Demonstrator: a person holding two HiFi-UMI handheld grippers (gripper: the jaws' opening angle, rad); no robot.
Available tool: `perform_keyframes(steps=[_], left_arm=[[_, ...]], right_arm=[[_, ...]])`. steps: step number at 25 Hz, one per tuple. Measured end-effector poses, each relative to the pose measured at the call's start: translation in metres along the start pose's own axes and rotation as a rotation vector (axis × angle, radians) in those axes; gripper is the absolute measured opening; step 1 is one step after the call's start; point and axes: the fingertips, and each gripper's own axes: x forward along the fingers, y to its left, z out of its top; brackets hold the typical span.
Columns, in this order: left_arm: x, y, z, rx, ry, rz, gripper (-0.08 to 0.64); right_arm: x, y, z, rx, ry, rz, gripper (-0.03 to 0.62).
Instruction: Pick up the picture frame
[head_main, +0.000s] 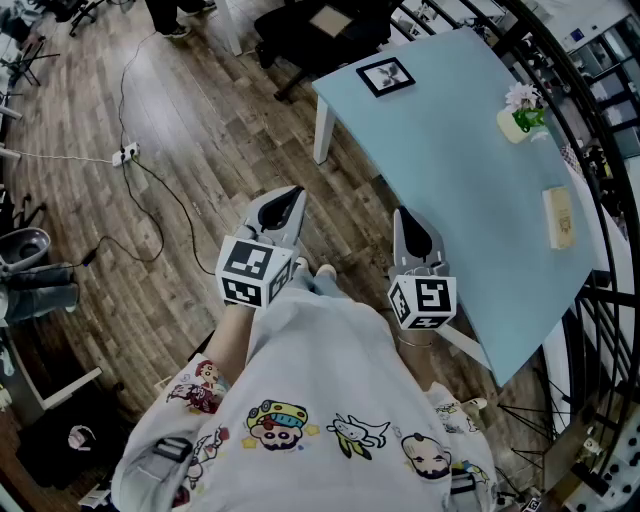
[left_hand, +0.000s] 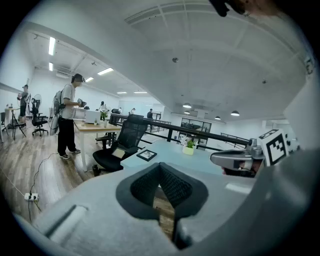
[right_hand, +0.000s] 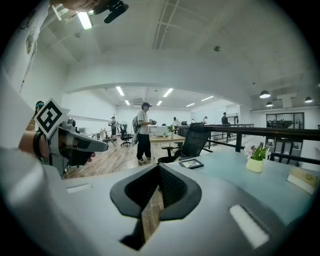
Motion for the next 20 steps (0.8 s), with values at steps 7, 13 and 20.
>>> perform_keyframes(steps=[7,13,20], left_arm=[[-0.008,-0.009,-0.002,0.003,-0.028,0.030,0.010],[-0.014,-0.005,-0.007,-0.030,-0.032,0.042,0.044],[0.014,0.026,-0.004,-0.057,-0.018,0.026,0.067]], right_arm=[[-0.011,-0.002,-0.001,0.026,-0.026,0.025,0.006],[-0.008,0.004,0.002,0.035,-0.038,0.063,0.015],[0.032,0.002,0.006,0.051,-0.020,0.067,0.049]])
